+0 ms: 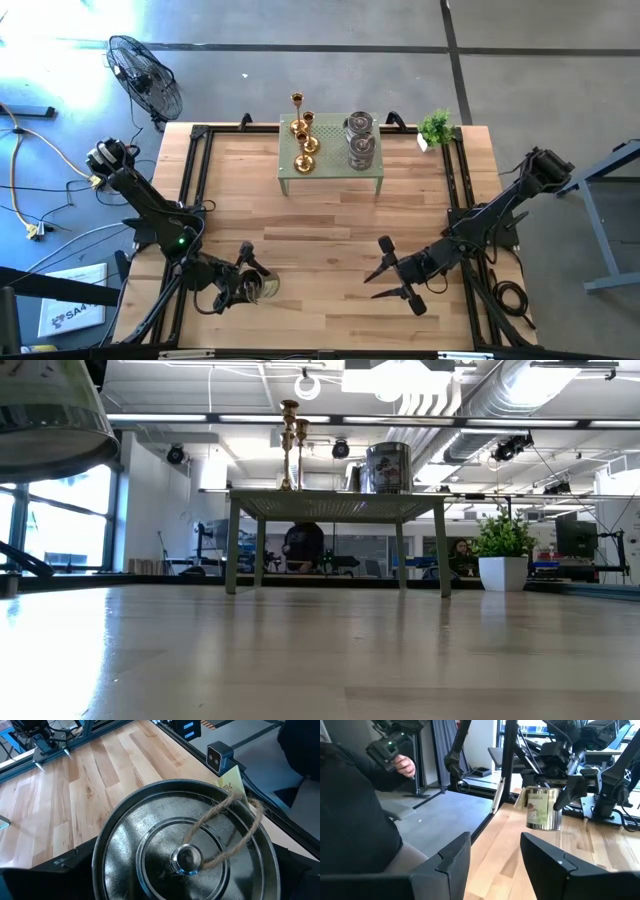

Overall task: Pick & Place candle stick holders
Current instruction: Put the silver scented candle on the shelf aligned with the other silver scented candles

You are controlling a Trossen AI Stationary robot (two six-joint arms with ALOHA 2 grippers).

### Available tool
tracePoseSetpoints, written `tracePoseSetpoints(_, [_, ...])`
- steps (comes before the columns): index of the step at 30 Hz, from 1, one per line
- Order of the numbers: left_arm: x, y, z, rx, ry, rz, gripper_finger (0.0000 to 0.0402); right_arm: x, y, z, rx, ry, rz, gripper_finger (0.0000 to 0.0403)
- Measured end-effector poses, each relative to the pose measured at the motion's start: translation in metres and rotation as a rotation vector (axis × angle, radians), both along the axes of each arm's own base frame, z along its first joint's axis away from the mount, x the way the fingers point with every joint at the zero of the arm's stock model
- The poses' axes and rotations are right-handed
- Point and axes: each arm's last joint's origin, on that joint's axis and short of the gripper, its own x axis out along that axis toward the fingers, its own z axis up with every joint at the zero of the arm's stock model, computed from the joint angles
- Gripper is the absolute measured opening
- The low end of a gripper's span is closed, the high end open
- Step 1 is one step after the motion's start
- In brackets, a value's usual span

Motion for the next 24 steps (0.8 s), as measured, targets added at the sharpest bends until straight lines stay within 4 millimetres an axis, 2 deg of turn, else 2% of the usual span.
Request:
tracePoseSetpoints(4, [0.0,0.0,0.0,0.0,0.0,0.001,0.0355,0.0,0.0,0.0,0.014,0.007,-0.001,0.0175])
tracePoseSetpoints(7, [0.0,0.0,0.0,0.0,0.0,0.0,0.0355,0.0,0.0,0.0,0.049,0.023,-0.006,0.0199])
tracePoseSetpoints(19, [0.0,0.0,0.0,0.0,0.0,0.001,0.0356,0.0003,-0.0006,0.0,0.083,0.038,-0.032,0.039])
tracePoseSetpoints(24, [0.0,0.0,0.0,0.0,0.0,0.001,0.0356,0.0002,-0.0005,0.0,0.084,0.039,-0.029,0.0389])
